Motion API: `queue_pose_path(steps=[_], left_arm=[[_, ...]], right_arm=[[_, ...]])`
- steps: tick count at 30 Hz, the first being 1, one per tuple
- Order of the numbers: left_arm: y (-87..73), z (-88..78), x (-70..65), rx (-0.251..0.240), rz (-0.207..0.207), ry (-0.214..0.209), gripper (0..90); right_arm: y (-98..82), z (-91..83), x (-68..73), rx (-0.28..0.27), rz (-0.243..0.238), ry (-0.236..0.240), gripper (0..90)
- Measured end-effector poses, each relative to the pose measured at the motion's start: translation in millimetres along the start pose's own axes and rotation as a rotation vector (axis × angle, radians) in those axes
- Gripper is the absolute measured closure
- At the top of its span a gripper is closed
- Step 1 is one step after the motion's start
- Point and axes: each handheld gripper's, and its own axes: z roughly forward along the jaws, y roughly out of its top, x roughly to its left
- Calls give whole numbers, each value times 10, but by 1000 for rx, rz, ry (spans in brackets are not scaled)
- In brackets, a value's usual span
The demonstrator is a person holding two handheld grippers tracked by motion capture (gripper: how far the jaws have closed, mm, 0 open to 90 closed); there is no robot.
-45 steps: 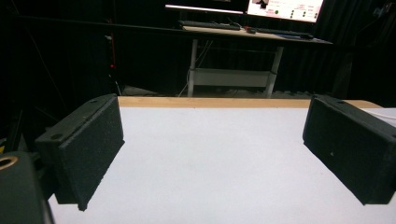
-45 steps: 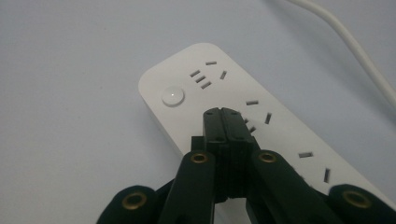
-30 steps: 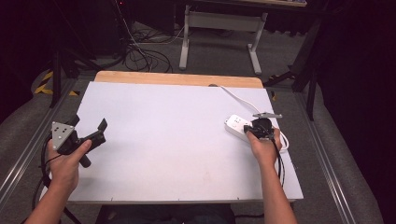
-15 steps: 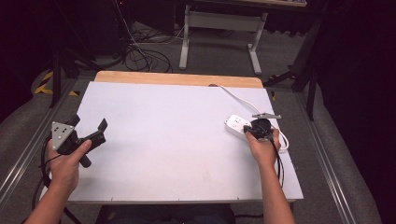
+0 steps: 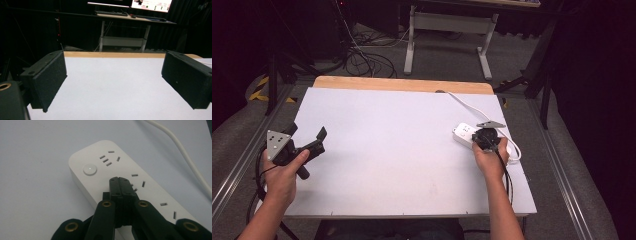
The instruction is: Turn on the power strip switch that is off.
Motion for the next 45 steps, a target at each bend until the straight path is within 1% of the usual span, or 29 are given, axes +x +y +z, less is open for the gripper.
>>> queue_pose_path(steps=[3, 5, 6, 8, 13, 27, 30, 34, 39, 45], left_arm=[[0, 4, -3, 3, 1, -2, 64], [-1, 5, -7, 3, 3, -4, 64], [-2, 7, -10, 3, 4, -5, 64], [-3, 11, -10, 3, 6, -5, 64], [-4, 14, -12, 4, 6, -4, 64], [-4, 17, -16, 6, 11, -8, 64], [-5, 17, -18, 6, 12, -8, 64], [-7, 19, -19, 6, 9, -8, 64], [-7, 21, -21, 7, 8, -8, 64], [-8, 20, -26, 7, 8, -11, 64]], right_arm=[[3, 0, -8, 0, 9, 3, 900], [1, -2, -20, 1, 14, 11, 900], [0, -5, -38, 2, 26, 24, 900], [-1, -8, -42, 3, 28, 29, 900], [-1, -19, -50, -3, 21, 29, 900], [-9, -19, -52, -9, 23, 31, 900], [-16, -20, -51, -13, 29, 31, 900], [-34, -20, -71, -26, 50, 45, 900], [-34, -21, -55, -26, 35, 32, 900], [-37, -21, -63, -29, 36, 37, 900]])
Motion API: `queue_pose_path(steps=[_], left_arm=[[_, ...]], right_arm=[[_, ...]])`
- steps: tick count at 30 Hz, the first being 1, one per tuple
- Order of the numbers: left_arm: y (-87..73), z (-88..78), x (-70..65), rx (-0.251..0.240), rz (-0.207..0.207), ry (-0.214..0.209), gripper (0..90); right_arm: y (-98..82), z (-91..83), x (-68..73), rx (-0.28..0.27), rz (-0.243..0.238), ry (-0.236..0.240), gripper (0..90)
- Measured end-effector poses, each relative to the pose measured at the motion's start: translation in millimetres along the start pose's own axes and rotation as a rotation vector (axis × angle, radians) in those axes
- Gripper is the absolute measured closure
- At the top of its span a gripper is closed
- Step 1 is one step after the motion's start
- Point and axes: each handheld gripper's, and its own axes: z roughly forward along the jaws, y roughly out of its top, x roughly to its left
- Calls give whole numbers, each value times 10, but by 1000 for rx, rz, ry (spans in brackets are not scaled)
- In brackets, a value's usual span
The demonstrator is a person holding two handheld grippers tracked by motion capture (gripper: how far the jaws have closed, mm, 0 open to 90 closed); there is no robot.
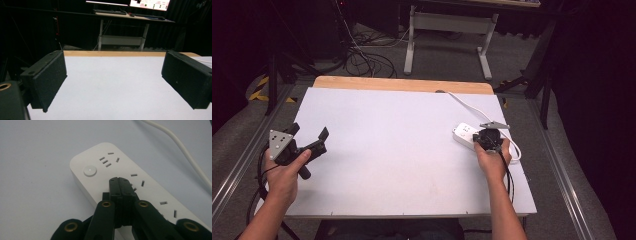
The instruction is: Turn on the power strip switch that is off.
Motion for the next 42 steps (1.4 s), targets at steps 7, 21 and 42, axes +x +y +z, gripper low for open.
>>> queue_pose_path(steps=[7, 21, 42], left_arm=[[-1, 10, -2, 2, 0, -4, 64], [0, 18, -10, 2, -1, -6, 64], [9, 6, -3, -3, -7, -6, 64]], right_arm=[[-10, -9, -19, -5, -5, -7, 900], [-15, -64, -53, -39, -4, -7, 900], [-104, -505, -111, -308, 66, 136, 706]])
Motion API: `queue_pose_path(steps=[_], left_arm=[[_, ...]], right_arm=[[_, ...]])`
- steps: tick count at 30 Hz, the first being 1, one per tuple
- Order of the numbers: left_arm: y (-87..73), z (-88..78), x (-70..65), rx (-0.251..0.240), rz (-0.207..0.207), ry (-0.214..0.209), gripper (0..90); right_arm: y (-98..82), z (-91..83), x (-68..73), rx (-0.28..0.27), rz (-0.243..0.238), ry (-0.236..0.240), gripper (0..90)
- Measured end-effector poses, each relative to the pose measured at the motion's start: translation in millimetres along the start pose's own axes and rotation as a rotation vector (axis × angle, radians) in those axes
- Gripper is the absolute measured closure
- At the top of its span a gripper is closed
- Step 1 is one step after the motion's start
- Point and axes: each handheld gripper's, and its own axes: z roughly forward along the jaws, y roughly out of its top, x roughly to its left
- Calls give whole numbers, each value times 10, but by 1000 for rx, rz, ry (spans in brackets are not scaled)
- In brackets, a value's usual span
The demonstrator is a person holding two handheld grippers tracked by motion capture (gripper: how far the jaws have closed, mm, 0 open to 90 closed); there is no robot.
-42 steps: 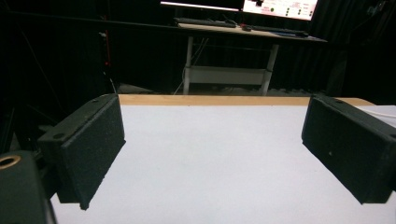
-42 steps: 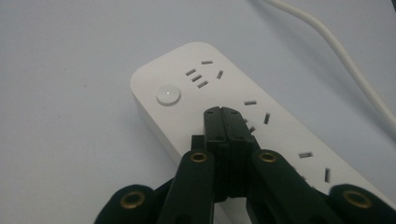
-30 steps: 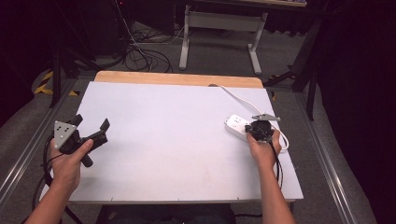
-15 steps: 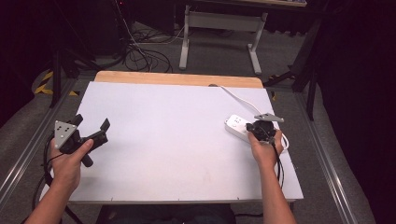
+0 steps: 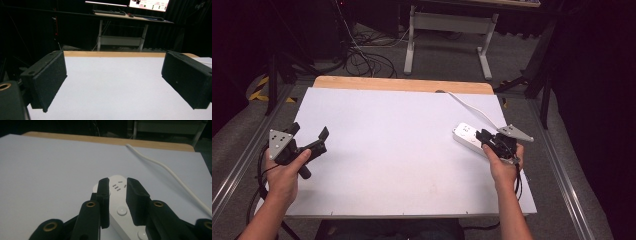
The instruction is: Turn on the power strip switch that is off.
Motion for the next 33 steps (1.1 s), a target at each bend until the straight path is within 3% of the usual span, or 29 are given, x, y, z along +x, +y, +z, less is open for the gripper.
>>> queue_pose_path(steps=[2, 3, 4, 6, 10, 14, 24, 33], left_arm=[[0, 4, -7, -1, 1, 0, 64], [0, 5, -10, 0, 1, -1, 64], [0, 6, -11, 0, 1, -2, 64], [0, 10, -11, 0, 1, -3, 64], [1, 15, -9, 3, 2, -4, 64], [1, 15, -13, 0, 2, -4, 64], [2, 7, -8, -1, -3, -2, 64], [4, 6, -13, -1, -2, -4, 65]], right_arm=[[5, -17, -3, -17, 8, 6, 686], [10, -41, 1, -43, 0, 10, 584], [10, -41, 1, -43, 0, 10, 584], [16, -53, 6, -61, -12, 5, 483], [36, -91, 4, -131, -12, 18, 394], [36, -98, 20, -154, -33, 12, 295], [11, -209, 40, -237, 12, 27, 178], [-73, -342, 91, -264, -18, 45, 77]])
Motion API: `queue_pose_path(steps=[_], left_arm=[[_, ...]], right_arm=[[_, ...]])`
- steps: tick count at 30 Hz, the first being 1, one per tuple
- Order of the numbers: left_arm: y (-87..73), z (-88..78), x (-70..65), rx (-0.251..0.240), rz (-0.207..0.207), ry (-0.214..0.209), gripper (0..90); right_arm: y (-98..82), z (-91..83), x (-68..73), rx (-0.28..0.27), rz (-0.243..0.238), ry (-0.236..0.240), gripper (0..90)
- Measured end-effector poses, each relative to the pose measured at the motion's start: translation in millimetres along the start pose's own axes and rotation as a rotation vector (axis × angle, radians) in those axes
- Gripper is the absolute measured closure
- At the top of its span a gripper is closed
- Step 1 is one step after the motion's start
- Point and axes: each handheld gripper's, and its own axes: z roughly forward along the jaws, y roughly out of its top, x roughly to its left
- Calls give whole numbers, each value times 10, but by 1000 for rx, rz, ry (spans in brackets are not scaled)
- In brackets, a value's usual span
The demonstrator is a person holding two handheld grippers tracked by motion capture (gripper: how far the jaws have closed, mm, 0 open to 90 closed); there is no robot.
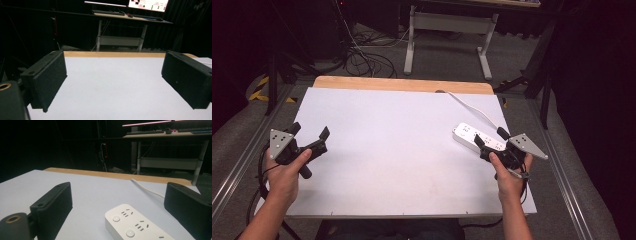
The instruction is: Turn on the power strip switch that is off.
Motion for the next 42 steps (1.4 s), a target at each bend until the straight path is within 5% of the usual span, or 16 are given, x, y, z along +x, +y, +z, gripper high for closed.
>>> queue_pose_path(steps=[42], left_arm=[[8, -36, -8, -6, -1, -6, 65]], right_arm=[[-61, -69, -34, -13, 15, -1, 36]])
